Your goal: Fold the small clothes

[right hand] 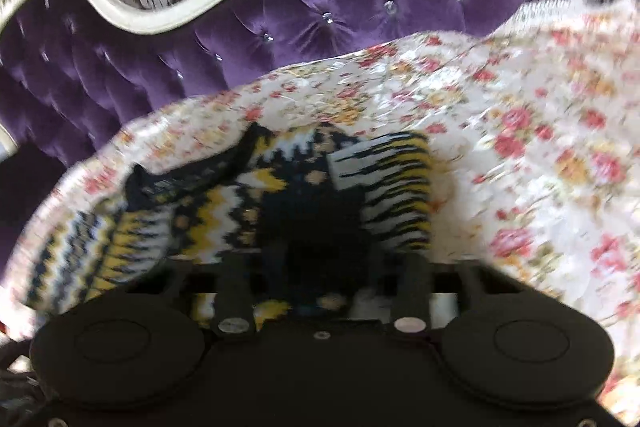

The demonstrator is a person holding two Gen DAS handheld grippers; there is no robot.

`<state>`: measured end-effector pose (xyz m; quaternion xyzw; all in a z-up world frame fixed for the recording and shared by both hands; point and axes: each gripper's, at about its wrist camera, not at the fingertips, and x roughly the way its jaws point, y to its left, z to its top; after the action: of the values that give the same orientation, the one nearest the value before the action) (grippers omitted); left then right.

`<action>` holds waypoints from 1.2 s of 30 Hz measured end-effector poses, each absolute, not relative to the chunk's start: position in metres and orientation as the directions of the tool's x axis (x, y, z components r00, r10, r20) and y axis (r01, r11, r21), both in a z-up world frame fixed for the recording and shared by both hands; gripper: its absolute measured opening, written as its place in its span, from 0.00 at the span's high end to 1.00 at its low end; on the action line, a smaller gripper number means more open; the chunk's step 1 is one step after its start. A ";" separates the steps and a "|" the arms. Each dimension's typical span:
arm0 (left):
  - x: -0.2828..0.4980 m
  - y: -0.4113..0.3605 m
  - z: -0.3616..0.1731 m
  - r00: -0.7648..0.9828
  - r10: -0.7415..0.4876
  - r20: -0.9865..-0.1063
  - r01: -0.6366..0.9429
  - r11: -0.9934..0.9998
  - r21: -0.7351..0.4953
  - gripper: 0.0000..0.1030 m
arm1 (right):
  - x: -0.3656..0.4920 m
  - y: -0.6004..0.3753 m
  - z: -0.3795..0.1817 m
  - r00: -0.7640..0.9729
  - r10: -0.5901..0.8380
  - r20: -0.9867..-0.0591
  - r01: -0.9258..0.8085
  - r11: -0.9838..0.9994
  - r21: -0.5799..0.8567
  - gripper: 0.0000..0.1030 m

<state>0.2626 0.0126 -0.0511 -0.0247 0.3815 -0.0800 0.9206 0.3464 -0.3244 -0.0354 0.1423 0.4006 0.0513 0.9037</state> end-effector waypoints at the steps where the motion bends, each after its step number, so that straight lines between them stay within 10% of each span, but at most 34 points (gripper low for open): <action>1: 0.263 0.012 -0.051 0.694 -0.166 -0.700 0.128 0.986 -0.106 0.27 | 0.346 -0.327 -0.034 0.674 0.223 -0.704 0.023 0.947 0.322 0.77; 12: 0.265 0.012 -0.051 0.688 -0.166 -0.707 0.123 0.986 -0.111 0.26 | 0.322 -0.346 0.028 0.812 0.347 -0.470 -0.110 0.881 0.460 0.91; 18: 0.264 0.012 -0.052 0.689 -0.163 -0.706 0.124 0.986 -0.107 0.26 | 0.334 -0.353 0.009 0.757 0.254 -0.602 0.016 0.914 0.406 0.89; 23: 0.265 0.011 -0.051 0.686 -0.161 -0.710 0.124 0.987 -0.105 0.26 | 0.345 -0.364 -0.015 0.721 0.314 -0.618 0.079 0.848 0.523 0.70; 25: 0.264 0.011 -0.052 0.688 -0.161 -0.707 0.124 0.987 -0.105 0.26 | 0.348 -0.366 -0.022 0.715 0.323 -0.620 0.099 0.831 0.548 0.30; 30: 0.264 0.011 -0.052 0.688 -0.164 -0.707 0.125 0.986 -0.108 0.26 | 0.348 -0.367 -0.034 0.695 0.337 -0.635 0.107 0.825 0.555 0.30; 35: 0.264 0.012 -0.052 0.689 -0.165 -0.706 0.125 0.986 -0.108 0.26 | 0.350 -0.356 -0.042 0.672 0.312 -0.672 0.096 0.863 0.496 0.46; 36: 0.264 0.012 -0.052 0.689 -0.165 -0.706 0.125 0.986 -0.108 0.26 | 0.350 -0.352 -0.042 0.665 0.288 -0.689 0.093 0.884 0.459 0.86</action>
<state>0.2639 0.0118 -0.0520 -0.0257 0.3866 -0.0790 0.9185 0.3502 -0.3519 -0.0415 0.2349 0.4054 0.0551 0.8817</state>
